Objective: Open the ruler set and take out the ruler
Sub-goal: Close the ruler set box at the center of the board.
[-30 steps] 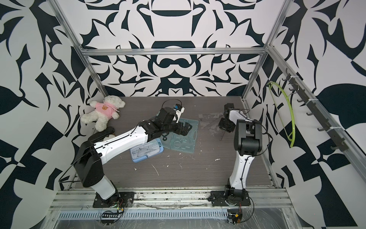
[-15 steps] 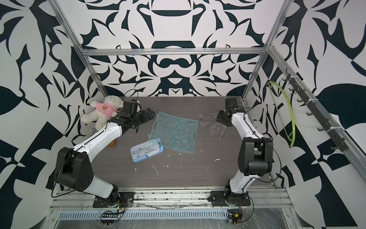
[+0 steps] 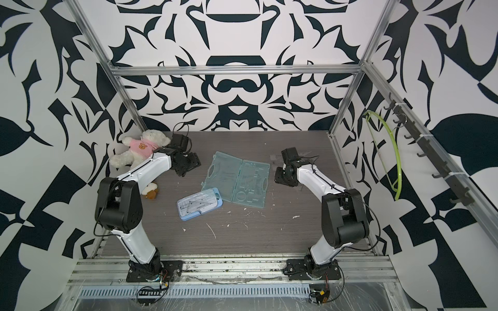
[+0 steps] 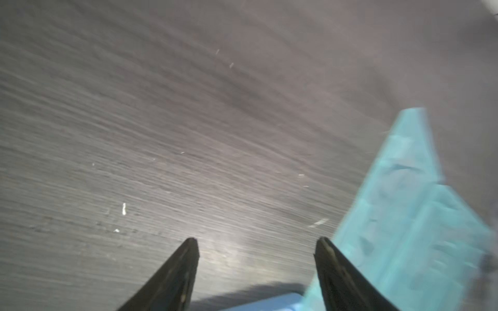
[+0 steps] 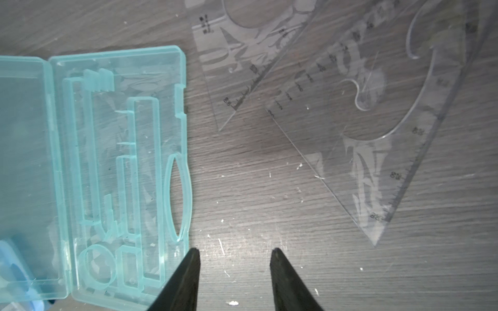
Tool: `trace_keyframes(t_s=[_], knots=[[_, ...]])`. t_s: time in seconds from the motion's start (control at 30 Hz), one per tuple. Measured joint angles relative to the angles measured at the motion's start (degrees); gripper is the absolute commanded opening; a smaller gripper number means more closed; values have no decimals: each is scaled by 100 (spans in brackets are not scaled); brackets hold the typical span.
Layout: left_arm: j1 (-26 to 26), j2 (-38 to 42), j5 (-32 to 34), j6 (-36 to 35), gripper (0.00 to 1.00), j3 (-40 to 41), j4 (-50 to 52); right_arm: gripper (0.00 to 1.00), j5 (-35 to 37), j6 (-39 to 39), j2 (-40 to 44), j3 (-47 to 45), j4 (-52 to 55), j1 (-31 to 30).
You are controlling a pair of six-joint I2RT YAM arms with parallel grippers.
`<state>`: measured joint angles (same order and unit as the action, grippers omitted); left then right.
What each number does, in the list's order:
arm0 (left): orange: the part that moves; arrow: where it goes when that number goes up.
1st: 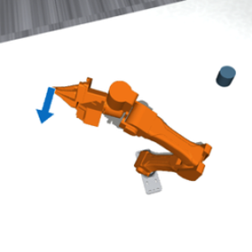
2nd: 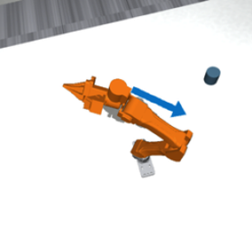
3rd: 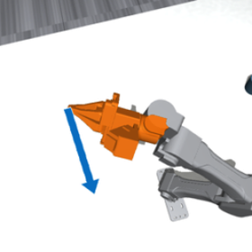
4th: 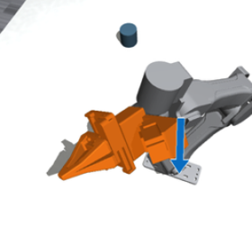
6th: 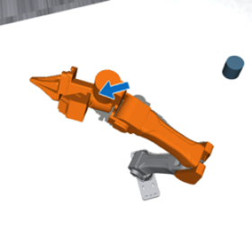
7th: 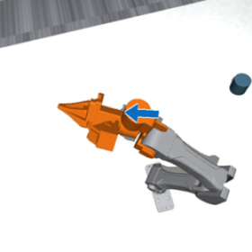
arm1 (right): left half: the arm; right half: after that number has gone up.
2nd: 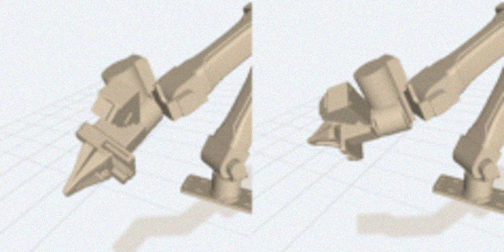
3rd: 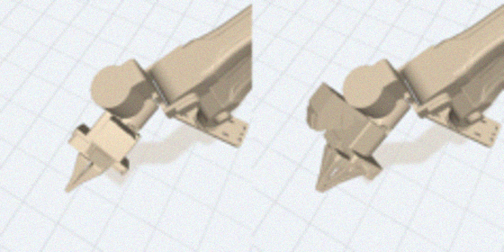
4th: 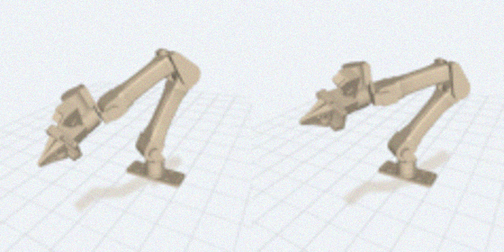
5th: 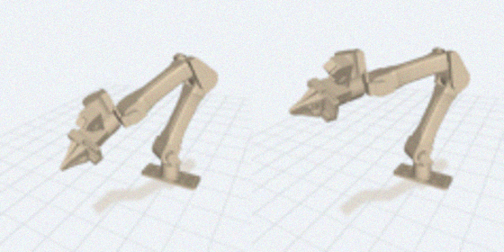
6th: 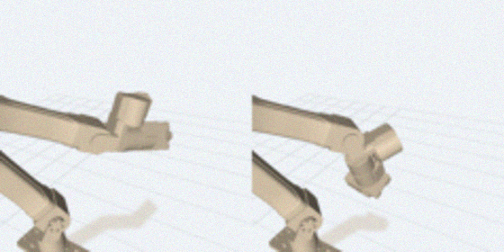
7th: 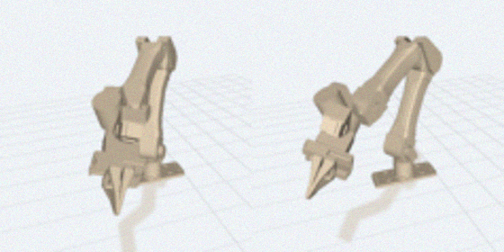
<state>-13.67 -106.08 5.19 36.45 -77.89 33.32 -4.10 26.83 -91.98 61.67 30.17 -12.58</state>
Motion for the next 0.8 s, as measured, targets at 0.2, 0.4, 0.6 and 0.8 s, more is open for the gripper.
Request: trace_keyframes(t_s=[0.2, 0.4, 0.6, 0.8], knots=[[-142, -516, 94, -140, 67, 0, 243, 43, 55, 103, -225, -199, -35, -46], [-699, -516, 101, -304, 67, -177, 273, 42, 83, 157, -468, -216, -107, -125], [-1117, -498, -17, -306, 69, -243, 326, 42, 232, 157, -870, -184, -184, -184], [-1364, -389, 195, -304, 70, -610, 514, 42, 466, 157, -1010, -52, -133, -264]])
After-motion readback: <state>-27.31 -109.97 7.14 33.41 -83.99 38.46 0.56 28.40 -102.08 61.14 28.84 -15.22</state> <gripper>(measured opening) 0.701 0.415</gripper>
